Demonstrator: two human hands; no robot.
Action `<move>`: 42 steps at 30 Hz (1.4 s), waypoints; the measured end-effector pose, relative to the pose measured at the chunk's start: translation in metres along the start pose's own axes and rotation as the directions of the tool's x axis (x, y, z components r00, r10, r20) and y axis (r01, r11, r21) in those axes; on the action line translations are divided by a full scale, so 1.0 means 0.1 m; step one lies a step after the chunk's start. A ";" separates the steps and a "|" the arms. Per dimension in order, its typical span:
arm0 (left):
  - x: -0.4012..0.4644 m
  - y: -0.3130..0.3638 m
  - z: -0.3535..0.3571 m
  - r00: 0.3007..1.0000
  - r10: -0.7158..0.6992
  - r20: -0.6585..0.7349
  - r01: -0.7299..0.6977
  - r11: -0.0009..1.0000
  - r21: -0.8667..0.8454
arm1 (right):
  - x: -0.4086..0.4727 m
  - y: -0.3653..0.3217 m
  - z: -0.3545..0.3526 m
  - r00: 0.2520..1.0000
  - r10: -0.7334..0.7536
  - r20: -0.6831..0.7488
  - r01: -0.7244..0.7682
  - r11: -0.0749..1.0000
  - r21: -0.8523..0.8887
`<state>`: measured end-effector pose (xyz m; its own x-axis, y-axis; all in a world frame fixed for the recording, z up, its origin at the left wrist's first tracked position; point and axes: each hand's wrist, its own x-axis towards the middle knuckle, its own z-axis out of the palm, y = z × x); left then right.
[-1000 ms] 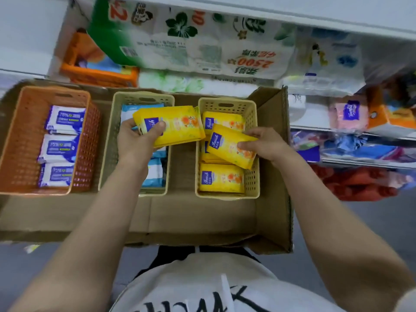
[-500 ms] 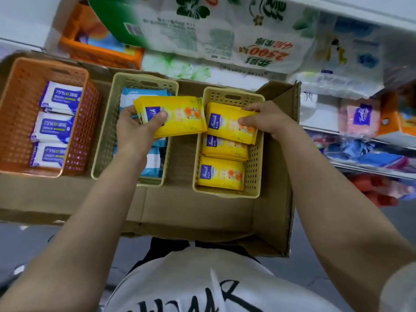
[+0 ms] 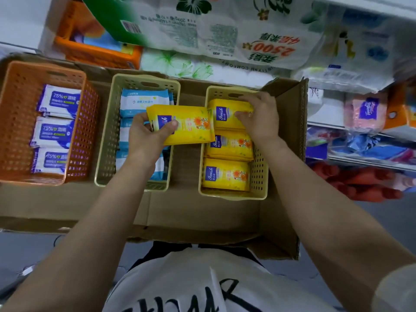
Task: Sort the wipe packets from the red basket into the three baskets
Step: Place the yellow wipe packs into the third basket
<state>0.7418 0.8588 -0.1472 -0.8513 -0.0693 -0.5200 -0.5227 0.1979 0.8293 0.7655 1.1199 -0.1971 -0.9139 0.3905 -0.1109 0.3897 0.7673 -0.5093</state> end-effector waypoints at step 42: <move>-0.18 -0.58 0.53 0.952 -0.135 0.274 0.105 0.987 0.124 | -0.31 -0.01 0.03 0.918 0.027 0.397 0.002 0.997 -0.071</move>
<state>0.7902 0.9005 -0.1966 -0.7273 0.1751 -0.6636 -0.5992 0.3095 0.7384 0.7932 1.1049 -0.1958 -0.8734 0.1770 -0.4538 0.3951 0.8022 -0.4476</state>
